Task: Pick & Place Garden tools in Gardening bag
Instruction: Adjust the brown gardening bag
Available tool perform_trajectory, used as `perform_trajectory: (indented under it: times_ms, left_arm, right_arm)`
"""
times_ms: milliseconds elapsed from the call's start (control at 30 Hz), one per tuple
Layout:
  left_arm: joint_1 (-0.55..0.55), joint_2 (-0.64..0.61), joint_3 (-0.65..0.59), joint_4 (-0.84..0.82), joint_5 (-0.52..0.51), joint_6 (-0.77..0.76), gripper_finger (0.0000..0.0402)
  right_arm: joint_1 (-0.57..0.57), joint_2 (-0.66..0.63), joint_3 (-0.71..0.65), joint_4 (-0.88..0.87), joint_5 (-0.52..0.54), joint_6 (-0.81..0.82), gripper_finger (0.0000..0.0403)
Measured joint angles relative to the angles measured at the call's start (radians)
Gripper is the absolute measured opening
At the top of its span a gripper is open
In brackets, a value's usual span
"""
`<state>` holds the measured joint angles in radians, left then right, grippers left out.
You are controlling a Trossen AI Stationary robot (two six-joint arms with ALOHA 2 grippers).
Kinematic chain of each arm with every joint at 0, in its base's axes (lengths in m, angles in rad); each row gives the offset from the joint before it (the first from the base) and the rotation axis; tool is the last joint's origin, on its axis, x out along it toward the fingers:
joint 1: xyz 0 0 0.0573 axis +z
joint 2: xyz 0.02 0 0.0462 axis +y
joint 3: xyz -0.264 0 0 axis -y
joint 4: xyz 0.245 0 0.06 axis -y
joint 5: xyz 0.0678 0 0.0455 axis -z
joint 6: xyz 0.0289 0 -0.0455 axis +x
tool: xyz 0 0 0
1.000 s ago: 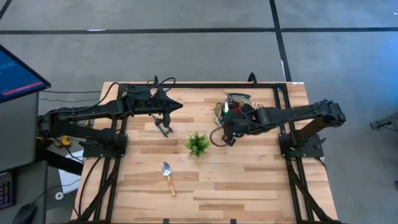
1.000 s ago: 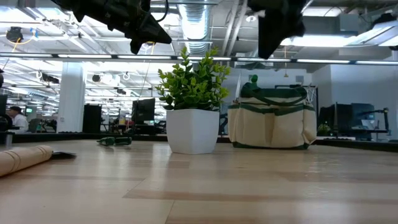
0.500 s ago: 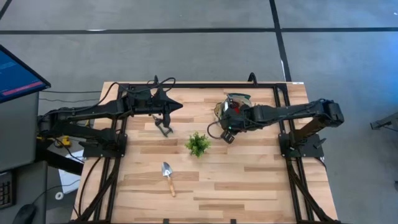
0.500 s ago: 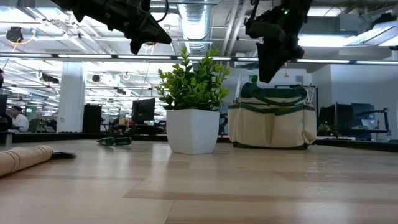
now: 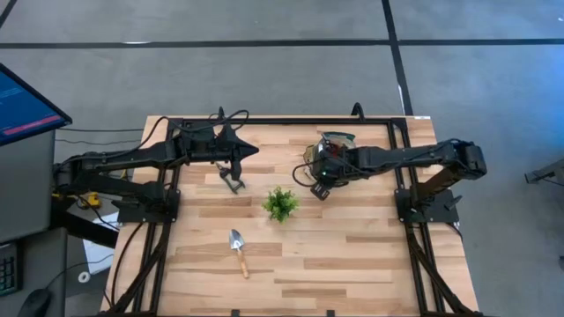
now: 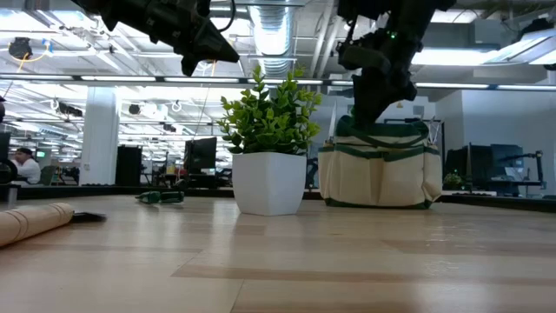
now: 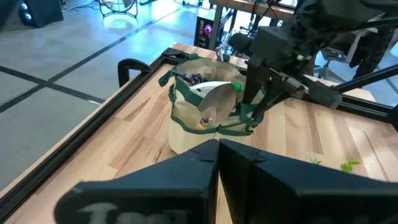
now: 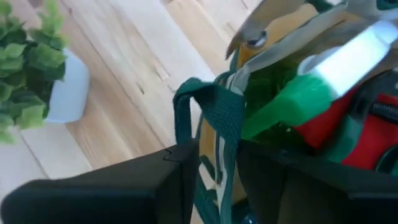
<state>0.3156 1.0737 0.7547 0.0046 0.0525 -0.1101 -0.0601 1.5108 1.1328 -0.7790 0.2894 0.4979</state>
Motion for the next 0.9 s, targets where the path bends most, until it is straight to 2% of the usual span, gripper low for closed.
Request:
perform_trajectory:
  times_ms: [167, 433, 500, 700, 900]
  left_arm:
    - [0.0, 0.0, 0.0, -0.01, 0.0, 0.0, 0.0001]
    - [0.0, 0.0, 0.0, -0.014, 0.0, 0.0, 0.0001]
    - [0.0, 0.0, 0.0, -0.015, 0.0, 0.0, 0.0001]
    - [0.0, 0.0, 0.0, -0.026, 0.0, 0.0, 0.0001]
    - [0.0, 0.0, 0.0, -0.027, 0.0, 0.0, 0.0001]
  right_arm:
    - [-0.009, 0.0, 0.0, 0.008, 0.007, -0.032, 0.0086]
    - [-0.022, 0.0, 0.0, 0.008, -0.028, -0.037, 0.0007]
    - [-0.018, 0.0, 0.0, 0.008, -0.035, -0.034, 0.0007]
    - [0.043, 0.0, 0.0, -0.016, -0.139, -0.029, 0.0003]
    - [0.15, 0.0, 0.0, -0.146, -0.194, 0.028, 0.0001]
